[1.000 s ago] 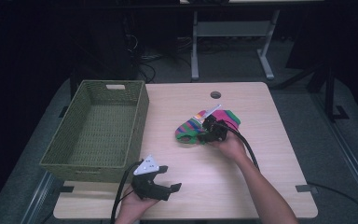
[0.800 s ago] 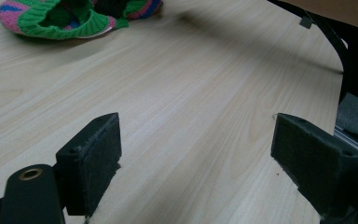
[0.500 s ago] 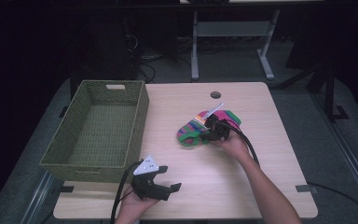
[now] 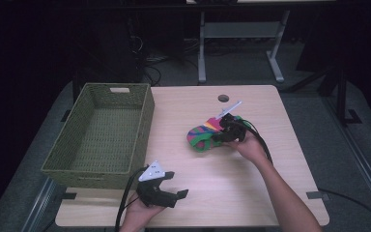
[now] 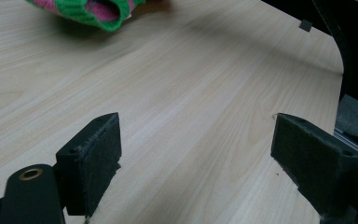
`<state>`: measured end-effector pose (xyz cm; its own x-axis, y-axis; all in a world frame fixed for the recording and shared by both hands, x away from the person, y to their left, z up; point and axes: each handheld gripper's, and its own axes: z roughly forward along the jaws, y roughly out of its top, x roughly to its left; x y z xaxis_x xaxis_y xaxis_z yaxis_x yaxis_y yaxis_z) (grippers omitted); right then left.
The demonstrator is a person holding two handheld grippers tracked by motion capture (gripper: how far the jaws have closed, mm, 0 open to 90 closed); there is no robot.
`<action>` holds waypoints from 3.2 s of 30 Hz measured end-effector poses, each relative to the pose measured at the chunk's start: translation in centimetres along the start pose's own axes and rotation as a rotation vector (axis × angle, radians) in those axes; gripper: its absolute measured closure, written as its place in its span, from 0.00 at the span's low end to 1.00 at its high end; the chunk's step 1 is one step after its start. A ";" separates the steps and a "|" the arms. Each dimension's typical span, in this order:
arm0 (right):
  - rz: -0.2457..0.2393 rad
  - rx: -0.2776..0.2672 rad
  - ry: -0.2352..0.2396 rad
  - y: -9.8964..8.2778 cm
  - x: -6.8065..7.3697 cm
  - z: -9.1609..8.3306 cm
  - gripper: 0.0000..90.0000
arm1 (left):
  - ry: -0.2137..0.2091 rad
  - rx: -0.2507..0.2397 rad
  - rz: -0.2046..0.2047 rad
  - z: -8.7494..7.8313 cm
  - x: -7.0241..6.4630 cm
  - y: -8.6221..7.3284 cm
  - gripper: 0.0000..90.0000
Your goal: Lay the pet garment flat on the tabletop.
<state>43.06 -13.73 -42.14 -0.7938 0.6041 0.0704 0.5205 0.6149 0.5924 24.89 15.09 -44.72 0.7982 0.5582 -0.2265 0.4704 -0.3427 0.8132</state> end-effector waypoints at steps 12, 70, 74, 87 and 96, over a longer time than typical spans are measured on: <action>0.062 -0.071 0.036 -0.3 -1.2 -3.4 0.83 | 0.000 -0.015 -0.014 -0.2 0.2 0.0 0.18; -0.064 -0.259 0.273 -0.7 0.9 -13.5 0.83 | -0.027 -0.162 0.082 0.1 1.7 4.9 0.26; -0.073 -0.267 0.278 -0.8 1.0 -13.8 0.83 | -0.043 -0.158 0.103 0.3 1.6 5.5 0.27; -0.129 -0.286 0.330 -1.1 2.3 -15.1 0.83 | -0.079 -0.166 0.116 0.4 2.4 7.7 0.28; -0.167 -0.292 0.372 -1.2 3.3 -15.7 0.83 | -0.108 -0.159 0.141 0.9 2.2 8.8 0.29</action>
<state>34.93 -20.44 -30.05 -0.9450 0.2549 0.2049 0.3087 0.4882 0.8163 31.14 12.68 -38.53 0.8914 0.4265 -0.1534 0.2928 -0.2835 0.9132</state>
